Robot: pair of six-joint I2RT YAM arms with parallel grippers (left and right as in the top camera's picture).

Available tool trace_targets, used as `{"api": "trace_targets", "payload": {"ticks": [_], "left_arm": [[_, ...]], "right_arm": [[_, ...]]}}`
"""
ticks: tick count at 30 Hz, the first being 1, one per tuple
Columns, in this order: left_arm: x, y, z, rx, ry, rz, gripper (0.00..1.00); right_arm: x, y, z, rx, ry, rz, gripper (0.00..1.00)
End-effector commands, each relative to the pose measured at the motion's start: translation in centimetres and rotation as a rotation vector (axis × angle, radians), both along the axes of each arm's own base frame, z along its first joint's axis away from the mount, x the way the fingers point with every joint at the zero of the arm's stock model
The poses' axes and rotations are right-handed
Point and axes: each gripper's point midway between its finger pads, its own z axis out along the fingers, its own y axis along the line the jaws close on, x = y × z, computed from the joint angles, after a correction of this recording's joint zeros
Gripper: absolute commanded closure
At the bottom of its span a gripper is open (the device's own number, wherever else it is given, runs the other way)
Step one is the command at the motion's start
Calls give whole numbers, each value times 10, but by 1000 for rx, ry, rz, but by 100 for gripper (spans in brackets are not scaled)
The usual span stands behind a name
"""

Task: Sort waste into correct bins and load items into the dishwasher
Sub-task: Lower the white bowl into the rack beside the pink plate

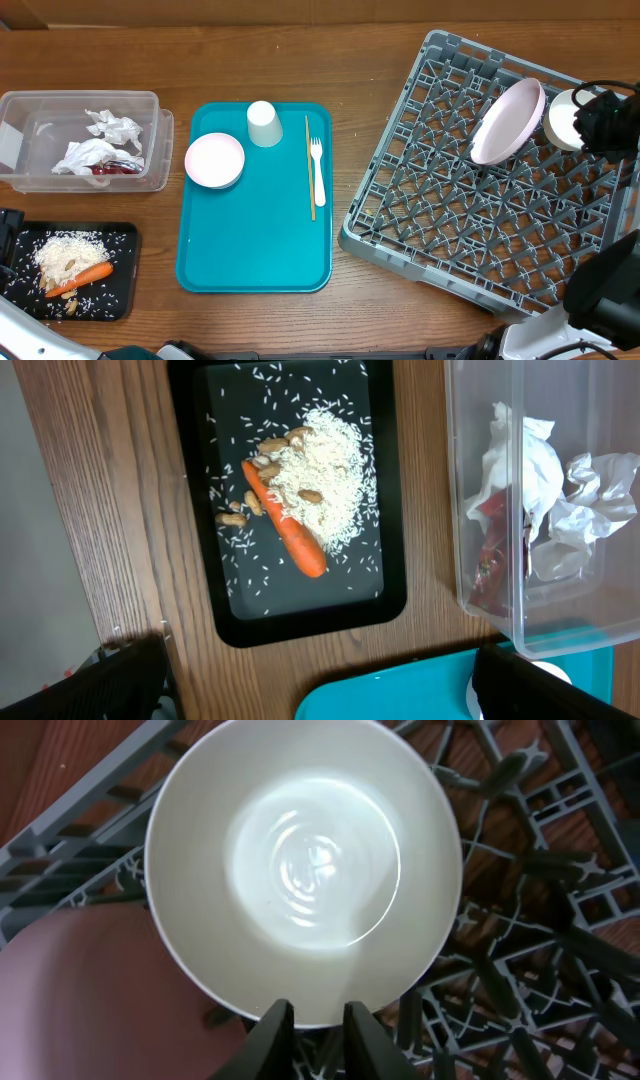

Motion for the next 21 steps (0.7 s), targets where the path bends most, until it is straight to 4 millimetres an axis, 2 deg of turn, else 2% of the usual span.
{"api": "trace_targets", "payload": {"ticks": [1,5,12,21], "left_arm": [[-1,0,3,6,-11,9,0],[-1,0,3,6,-11,9,0],[-1,0,3,6,-11,9,0],[-1,0,3,6,-11,9,0]], "right_arm": [[-1,-8,-2,-29,14,-23,85],[-5,-9,-13,-21,57,-28,96],[-13,-14,-35,-20,140,-66,96],[-18,-18,-40,-41,168,-77,96]]}}
